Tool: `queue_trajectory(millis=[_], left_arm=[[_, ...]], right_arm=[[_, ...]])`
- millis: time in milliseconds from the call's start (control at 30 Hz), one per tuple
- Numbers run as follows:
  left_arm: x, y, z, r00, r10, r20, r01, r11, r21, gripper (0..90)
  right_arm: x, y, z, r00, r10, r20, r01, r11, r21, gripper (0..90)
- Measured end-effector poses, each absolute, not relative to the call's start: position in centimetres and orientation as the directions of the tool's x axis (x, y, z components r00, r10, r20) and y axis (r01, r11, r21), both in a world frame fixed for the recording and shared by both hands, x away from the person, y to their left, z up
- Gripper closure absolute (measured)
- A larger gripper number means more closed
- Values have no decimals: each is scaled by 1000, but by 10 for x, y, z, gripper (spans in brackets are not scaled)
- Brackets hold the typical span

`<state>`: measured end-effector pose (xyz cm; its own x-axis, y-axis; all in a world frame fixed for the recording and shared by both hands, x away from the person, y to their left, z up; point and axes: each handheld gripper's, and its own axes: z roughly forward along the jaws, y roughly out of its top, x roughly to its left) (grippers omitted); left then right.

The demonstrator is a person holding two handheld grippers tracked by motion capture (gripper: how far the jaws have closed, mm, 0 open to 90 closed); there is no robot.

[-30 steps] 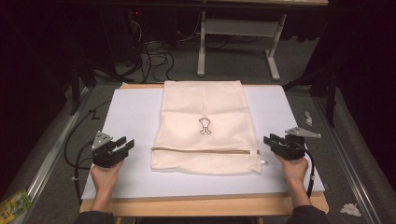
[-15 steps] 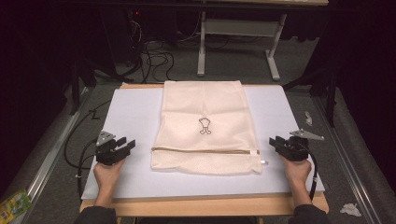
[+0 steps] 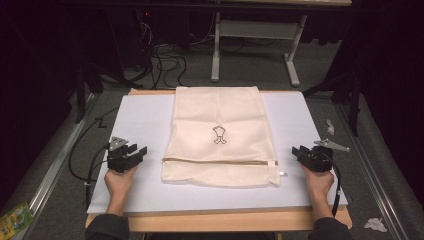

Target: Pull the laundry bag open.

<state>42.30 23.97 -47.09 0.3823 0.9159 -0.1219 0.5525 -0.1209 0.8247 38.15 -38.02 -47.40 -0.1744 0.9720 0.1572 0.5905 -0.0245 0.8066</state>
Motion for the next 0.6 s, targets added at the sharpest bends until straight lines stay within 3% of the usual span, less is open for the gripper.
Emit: queue_trajectory(millis=[300,600], left_arm=[[429,235,-473,372,924,-92,558,-143,817,520],[428,234,-477,387,921,-53,556,-187,810,509]], right_arm=[[385,-384,-473,-126,987,102,618,-2,786,610],[386,-381,-475,-146,984,103,602,6,798,602]])
